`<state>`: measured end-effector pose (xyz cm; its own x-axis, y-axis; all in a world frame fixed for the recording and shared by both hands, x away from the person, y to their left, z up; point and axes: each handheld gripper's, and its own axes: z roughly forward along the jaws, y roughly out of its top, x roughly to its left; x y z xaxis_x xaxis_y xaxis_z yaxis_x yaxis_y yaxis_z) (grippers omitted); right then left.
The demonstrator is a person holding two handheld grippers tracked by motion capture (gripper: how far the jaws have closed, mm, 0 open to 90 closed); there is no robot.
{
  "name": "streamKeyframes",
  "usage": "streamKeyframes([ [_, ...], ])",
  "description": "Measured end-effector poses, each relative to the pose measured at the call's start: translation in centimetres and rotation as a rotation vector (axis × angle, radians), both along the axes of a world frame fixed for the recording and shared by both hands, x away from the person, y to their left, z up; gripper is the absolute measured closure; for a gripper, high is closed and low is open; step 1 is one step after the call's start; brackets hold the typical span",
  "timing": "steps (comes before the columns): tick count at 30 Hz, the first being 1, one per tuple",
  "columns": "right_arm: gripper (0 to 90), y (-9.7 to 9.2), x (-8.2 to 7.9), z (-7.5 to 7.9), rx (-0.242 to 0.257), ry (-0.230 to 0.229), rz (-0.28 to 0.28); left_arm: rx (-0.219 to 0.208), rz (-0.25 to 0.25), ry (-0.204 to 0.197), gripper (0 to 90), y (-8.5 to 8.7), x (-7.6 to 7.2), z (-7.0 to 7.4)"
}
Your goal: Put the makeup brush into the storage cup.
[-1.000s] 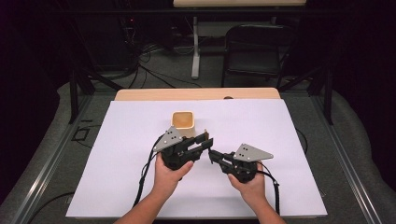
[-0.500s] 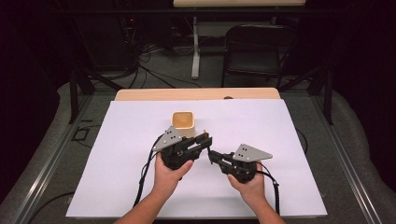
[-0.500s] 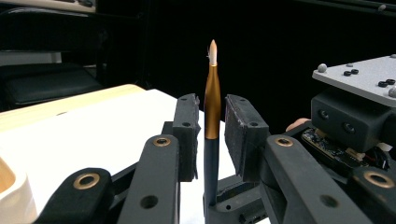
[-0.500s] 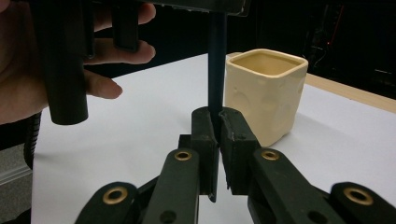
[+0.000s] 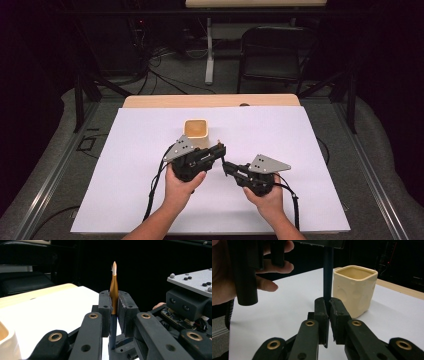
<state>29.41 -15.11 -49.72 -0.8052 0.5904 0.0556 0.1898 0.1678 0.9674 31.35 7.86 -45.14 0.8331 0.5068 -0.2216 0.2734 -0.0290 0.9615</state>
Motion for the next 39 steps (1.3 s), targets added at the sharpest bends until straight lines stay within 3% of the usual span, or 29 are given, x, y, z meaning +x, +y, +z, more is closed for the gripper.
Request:
streamKeyframes([
  [39, 84.1, 0.00, 0.00, 0.00, 0.000, 0.002, 0.003, -0.010, 0.003, 0.012, 83.6, -0.02, -0.02, 0.00],
])
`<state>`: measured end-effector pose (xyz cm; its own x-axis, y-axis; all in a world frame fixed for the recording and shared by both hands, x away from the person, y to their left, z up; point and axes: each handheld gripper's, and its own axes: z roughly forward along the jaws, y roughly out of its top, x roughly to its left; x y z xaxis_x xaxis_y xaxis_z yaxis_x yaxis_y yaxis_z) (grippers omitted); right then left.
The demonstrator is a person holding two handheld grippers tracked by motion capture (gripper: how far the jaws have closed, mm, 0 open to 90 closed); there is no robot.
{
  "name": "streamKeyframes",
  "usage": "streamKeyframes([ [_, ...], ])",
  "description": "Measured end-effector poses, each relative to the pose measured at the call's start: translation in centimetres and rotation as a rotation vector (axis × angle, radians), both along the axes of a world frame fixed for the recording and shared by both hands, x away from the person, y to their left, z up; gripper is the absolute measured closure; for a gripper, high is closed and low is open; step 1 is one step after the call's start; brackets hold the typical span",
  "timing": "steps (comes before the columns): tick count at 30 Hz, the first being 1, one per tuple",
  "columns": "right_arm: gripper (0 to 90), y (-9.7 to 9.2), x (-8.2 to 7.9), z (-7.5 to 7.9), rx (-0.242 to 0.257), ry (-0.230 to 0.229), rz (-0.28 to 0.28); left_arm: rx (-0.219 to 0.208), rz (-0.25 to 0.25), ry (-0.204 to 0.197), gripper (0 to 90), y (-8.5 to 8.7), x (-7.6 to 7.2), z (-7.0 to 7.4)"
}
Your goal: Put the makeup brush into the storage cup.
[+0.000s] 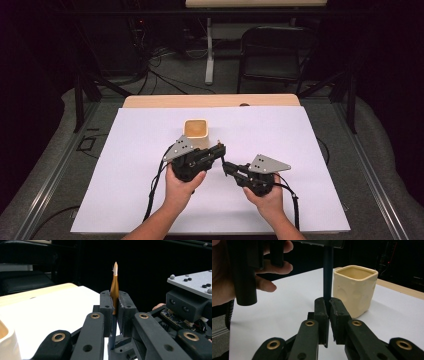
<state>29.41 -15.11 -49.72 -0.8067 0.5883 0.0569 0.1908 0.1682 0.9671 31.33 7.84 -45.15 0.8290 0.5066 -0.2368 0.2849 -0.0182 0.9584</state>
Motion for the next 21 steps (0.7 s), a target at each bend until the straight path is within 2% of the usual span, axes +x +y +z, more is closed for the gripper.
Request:
streamKeyframes([
  [9, 65.3, 0.05, 0.10, -0.03, 0.000, 0.003, -0.014, 0.003, 0.005, 0.000, 83.6, 0.03, 0.05, -0.01],
  [21, 58.0, 0.11, 0.15, -0.08, -0.012, -0.002, -0.031, 0.007, 0.003, 0.000, 83.6, 0.09, 0.01, 0.00],
])
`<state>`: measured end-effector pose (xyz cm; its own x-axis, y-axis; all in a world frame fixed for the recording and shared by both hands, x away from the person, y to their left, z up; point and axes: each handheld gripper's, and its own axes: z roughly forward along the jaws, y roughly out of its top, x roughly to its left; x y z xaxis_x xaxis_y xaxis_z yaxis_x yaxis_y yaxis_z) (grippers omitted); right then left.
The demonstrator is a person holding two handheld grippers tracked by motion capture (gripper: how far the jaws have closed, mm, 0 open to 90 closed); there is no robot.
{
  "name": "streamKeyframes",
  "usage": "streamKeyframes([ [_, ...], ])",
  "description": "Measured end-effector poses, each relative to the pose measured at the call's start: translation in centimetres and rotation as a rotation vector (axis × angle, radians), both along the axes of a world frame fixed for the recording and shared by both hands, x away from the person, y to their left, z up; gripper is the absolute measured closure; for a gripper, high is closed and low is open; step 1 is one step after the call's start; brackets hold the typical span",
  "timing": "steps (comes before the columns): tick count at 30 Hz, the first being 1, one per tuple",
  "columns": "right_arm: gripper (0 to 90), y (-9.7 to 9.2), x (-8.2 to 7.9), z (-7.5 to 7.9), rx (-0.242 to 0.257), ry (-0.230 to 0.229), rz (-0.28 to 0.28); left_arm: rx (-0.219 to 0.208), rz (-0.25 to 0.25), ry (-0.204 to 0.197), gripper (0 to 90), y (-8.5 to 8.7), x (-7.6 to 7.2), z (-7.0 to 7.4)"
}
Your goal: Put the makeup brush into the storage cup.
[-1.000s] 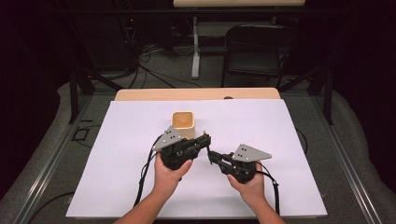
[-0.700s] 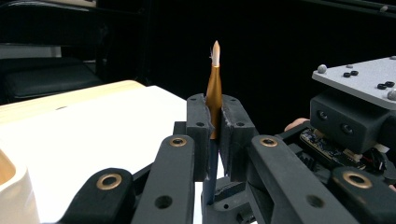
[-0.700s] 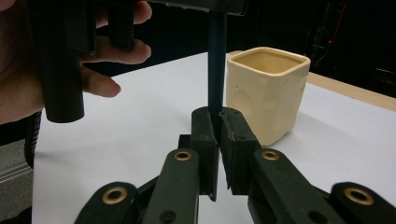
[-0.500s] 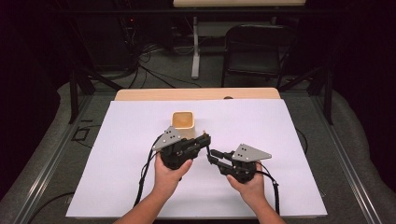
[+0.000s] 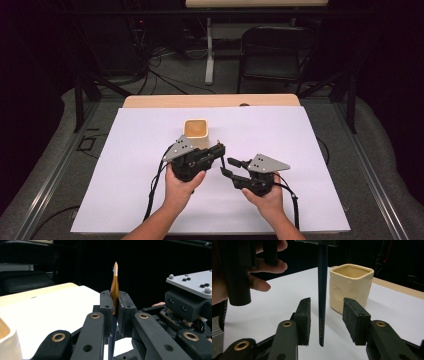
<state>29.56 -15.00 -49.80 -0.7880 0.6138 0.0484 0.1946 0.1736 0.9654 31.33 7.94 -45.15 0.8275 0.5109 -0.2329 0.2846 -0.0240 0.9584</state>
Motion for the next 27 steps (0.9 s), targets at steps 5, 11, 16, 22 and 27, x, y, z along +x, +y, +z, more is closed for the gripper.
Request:
streamKeyframes([
  [5, 56.7, 0.0, 0.0, 0.0, 0.000, 0.001, 0.000, -0.001, 0.002, 0.000, 83.6, 0.0, 0.0, 0.0],
  [11, 55.2, 0.1, 0.0, 0.0, -0.006, 0.003, -0.002, 0.000, 0.005, -0.005, 83.6, 0.2, 0.0, 0.0],
  [16, 53.9, 0.0, 0.0, 0.0, -0.004, 0.002, -0.007, 0.004, 0.010, -0.008, 83.6, 0.4, 0.0, 0.1],
  [22, 52.7, -0.1, -0.1, 0.1, -0.005, 0.000, -0.008, 0.005, 0.018, -0.011, 83.6, 0.8, 0.0, 0.2],
  [27, 52.3, -0.3, -0.1, 0.2, -0.012, -0.005, -0.019, 0.012, 0.032, -0.012, 83.6, 1.2, 0.0, 0.4],
])
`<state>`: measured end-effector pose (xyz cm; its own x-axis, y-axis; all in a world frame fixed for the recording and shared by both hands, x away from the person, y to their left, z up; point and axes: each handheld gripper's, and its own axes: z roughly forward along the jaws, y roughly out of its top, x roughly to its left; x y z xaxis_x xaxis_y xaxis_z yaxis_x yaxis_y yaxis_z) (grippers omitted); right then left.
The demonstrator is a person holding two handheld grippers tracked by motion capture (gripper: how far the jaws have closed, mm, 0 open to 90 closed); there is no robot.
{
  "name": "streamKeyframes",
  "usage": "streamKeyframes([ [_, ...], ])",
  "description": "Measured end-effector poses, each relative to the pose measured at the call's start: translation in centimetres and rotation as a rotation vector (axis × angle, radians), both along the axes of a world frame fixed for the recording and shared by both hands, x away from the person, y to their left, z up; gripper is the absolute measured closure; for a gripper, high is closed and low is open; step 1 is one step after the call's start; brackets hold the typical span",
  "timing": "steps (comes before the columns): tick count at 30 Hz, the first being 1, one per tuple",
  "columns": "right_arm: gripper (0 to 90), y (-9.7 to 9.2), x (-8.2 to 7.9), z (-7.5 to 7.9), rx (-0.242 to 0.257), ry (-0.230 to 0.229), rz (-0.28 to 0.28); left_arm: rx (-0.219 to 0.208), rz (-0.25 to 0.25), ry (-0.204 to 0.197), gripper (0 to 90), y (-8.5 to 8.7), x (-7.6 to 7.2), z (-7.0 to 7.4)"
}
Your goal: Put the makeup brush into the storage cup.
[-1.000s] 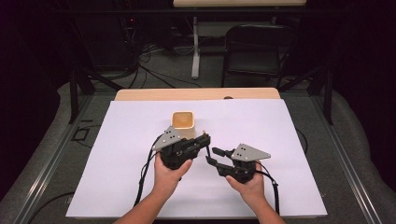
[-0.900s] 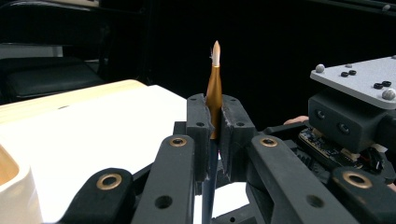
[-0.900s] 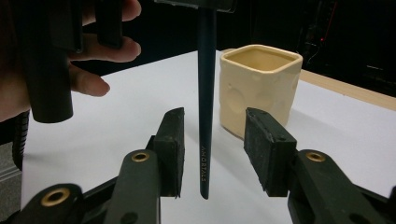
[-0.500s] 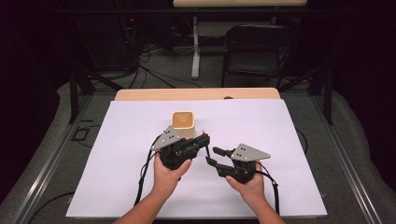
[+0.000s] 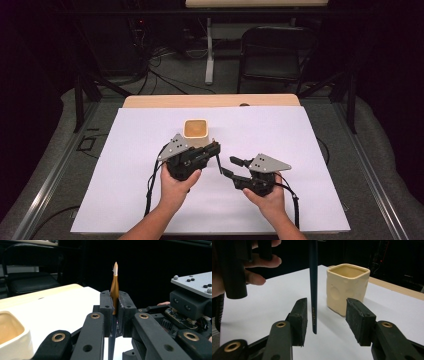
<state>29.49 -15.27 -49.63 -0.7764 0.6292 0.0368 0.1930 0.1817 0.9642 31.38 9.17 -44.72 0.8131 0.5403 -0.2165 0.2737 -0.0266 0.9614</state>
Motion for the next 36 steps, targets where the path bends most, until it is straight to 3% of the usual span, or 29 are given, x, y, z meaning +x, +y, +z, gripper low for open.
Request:
streamKeyframes([
  [12, 52.6, -1.1, 0.2, 0.4, -0.016, 0.011, -0.010, 0.008, 0.029, -0.014, 83.6, 1.6, -0.1, 0.6],
  [16, 47.6, -1.4, 0.1, 0.5, -0.034, -0.017, -0.045, 0.012, 0.037, -0.019, 83.6, 2.1, 0.0, 0.8],
  [20, 48.4, -1.5, 0.0, 0.7, -0.033, -0.019, -0.034, 0.015, 0.044, -0.020, 83.6, 2.4, 0.0, 1.0],
  [24, 42.1, -1.7, 0.0, 0.7, -0.026, -0.007, -0.042, 0.015, 0.048, -0.025, 83.6, 2.7, 0.0, 1.2],
  [32, 21.4, -2.0, -0.3, 0.8, -0.066, -0.011, -0.067, 0.018, 0.063, -0.034, 83.6, 3.5, 0.1, 1.9],
  [36, 19.1, -2.2, -0.5, 0.5, -0.050, -0.002, -0.093, 0.021, 0.070, -0.033, 83.5, 3.9, 0.3, 2.0],
])
